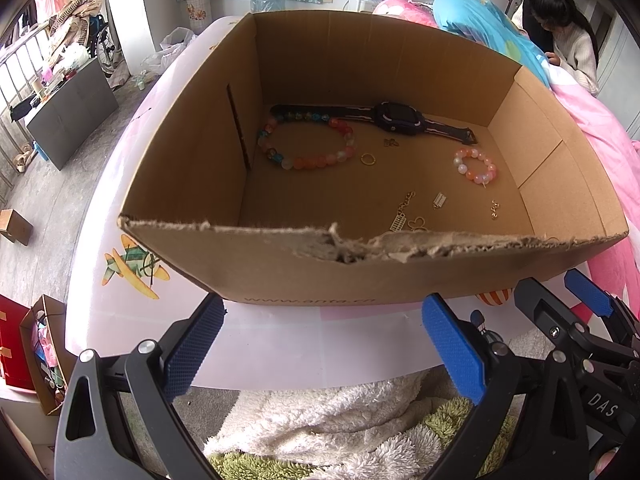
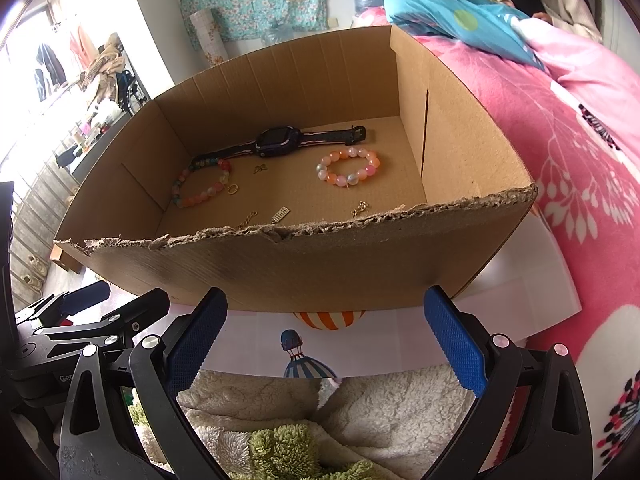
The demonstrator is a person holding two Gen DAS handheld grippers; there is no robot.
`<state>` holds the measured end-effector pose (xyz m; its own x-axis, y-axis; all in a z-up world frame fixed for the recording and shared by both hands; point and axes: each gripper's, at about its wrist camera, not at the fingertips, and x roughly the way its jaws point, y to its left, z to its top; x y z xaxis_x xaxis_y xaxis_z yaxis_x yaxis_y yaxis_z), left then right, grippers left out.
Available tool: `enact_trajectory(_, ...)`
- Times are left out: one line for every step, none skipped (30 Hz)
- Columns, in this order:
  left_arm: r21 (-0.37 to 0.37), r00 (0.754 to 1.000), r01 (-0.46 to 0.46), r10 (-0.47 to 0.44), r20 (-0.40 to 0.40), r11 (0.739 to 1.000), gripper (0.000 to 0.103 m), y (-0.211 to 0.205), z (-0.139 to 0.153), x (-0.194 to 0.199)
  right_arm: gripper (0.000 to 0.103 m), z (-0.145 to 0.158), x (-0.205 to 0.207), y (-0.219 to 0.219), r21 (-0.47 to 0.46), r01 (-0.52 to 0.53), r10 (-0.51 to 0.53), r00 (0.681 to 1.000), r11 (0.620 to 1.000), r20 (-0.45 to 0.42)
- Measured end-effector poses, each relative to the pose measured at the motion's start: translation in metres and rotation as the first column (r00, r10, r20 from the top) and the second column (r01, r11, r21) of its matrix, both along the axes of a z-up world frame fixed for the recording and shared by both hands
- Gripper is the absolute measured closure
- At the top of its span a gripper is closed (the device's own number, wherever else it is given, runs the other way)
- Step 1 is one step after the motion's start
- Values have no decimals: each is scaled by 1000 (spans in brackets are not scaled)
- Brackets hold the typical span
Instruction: Organize jewelry
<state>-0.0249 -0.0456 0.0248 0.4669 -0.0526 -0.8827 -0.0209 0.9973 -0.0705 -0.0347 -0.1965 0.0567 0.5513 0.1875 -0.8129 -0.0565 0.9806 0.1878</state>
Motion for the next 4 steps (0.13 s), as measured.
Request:
enact_trajectory(1, 1000, 0, 0, 0, 1000, 6, 0, 0, 0, 8, 0, 0, 0, 0, 0, 0, 1000, 1000, -1)
enact_trajectory(0, 1000, 0, 0, -1, 1000, 6, 0, 0, 0, 8, 0, 0, 0, 0, -1, 1, 1000, 1000, -1)
enact_trajectory(-1, 1000, 0, 0, -2, 1000, 6, 0, 0, 1, 8, 0, 0, 0, -1, -1, 1, 1000, 1000, 0)
enact_trajectory(-2, 1000, 0, 0, -3, 1000, 6, 0, 0, 0, 8, 0, 0, 0, -1, -1, 1, 1000, 1000, 0)
